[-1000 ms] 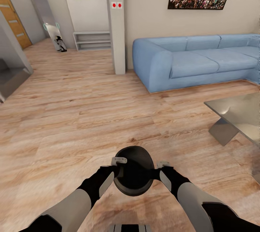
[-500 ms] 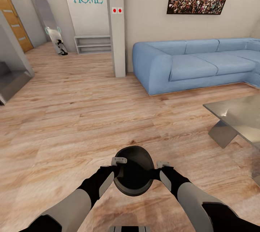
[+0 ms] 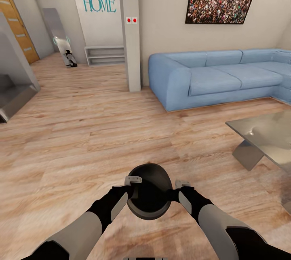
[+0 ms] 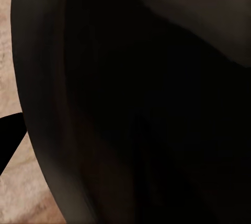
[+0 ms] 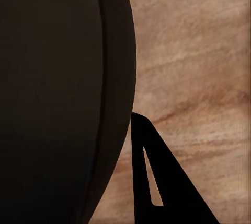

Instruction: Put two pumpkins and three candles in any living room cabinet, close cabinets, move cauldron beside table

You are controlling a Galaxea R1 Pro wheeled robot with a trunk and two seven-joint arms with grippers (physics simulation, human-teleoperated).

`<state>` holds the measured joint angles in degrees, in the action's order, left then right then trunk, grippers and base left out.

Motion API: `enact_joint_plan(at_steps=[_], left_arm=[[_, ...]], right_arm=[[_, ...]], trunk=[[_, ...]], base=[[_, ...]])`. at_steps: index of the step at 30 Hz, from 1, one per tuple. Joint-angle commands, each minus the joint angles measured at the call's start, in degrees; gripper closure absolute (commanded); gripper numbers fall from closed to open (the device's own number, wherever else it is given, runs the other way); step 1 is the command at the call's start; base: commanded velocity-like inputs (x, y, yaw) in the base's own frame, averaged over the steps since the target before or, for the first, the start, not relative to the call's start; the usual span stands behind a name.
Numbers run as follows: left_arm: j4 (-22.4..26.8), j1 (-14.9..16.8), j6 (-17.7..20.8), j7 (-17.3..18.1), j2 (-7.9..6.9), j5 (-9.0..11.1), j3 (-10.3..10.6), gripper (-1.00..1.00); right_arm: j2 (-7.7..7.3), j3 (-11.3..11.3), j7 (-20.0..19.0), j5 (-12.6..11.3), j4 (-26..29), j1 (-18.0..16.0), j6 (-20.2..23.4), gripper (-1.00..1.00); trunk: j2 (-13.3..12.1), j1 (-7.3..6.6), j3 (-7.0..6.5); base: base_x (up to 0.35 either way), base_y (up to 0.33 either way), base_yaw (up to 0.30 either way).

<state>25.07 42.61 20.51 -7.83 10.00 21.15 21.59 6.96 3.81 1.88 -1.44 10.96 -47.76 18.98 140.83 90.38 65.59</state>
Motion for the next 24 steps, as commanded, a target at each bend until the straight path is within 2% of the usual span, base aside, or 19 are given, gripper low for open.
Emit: enact_joint_plan(at_steps=[1, 14, 24], left_arm=[[0.07, 0.01, 0.15, -0.34, 0.0, 0.91, 0.29, 1.0], [0.07, 0.01, 0.14, -0.34, 0.0, 0.91, 0.29, 1.0], [0.07, 0.01, 0.14, -0.34, 0.0, 0.97, 0.29, 1.0]], right_arm=[[0.07, 0.93, 0.06, -1.59, 0.2, -0.01, 0.27, 1.0], [0.07, 0.93, 0.05, -1.61, 0.2, -0.01, 0.27, 1.0], [0.07, 0.93, 0.05, -1.59, 0.2, -0.02, 0.27, 1.0]], trunk=[[-0.39, -0.24, -0.14], [-5.61, -3.1, -2.61], [-5.61, -3.1, -3.46]], base=[[0.0, 0.0, 0.0], [0.0, 0.0, 0.0], [0.0, 0.0, 0.0]])
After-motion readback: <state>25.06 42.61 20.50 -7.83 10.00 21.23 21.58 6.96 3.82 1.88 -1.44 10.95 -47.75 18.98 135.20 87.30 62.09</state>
